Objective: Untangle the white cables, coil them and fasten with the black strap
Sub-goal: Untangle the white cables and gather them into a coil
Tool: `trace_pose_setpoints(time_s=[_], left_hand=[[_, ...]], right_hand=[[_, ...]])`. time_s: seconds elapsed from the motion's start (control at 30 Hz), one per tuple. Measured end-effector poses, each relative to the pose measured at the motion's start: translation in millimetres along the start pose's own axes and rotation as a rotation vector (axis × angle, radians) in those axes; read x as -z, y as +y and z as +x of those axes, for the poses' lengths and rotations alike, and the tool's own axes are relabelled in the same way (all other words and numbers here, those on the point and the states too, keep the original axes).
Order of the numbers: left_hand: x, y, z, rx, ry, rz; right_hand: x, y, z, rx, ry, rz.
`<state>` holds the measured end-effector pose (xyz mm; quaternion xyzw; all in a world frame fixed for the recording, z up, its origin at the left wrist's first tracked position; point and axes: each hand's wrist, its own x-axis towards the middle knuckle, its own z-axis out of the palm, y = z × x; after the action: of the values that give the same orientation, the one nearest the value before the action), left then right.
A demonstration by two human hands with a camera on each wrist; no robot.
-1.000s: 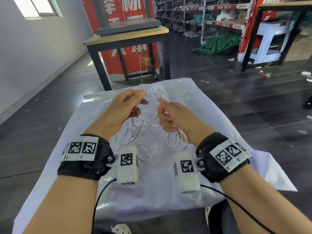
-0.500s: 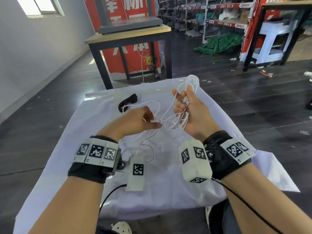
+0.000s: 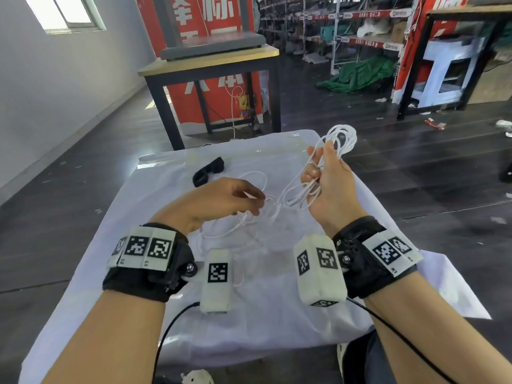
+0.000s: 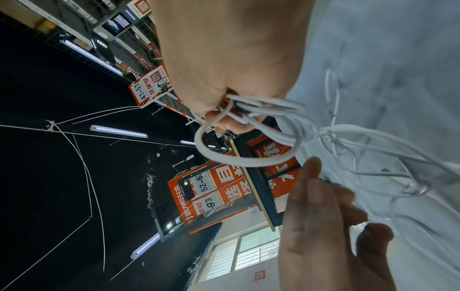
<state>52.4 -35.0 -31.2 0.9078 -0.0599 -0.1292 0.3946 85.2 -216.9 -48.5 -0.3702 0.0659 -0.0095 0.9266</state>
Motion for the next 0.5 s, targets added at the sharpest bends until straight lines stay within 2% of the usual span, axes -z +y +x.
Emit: trace_pose_setpoints(time_s=[0.03, 0.17, 0.23, 0.33, 0.4, 0.5], left_hand=[[-2.4, 0.3, 1.5, -0.013, -0.003, 0.003], [-12.9, 0.0, 7.9, -0.176, 0.187, 0.221], [-20.1, 1.1, 11.7, -0.240, 0.123, 0.394], [-25.9, 0.2, 15.8, -0.221, 0.094, 0.598], [-22.2, -3.4, 17.3, -0.227, 0.116, 0.584], [-11.4, -7.0, 17.1, -0.178, 0.265, 0.632]], right_hand=[[-1.4, 1.1, -0.7, -0.001, -0.019, 0.000], [-4.5, 3.3, -1.9, -0.024, -0.146, 0.020], [-5.5, 3.5, -3.2, -0.053, -0.216, 0.002], [-5.8, 3.1, -4.9, -0.059, -0.258, -0.066], [-5.7, 2.2, -5.1, -0.037, -0.257, -0.110], [-5.6, 1.8, -3.9, -0.001, -0.227, -0.152]])
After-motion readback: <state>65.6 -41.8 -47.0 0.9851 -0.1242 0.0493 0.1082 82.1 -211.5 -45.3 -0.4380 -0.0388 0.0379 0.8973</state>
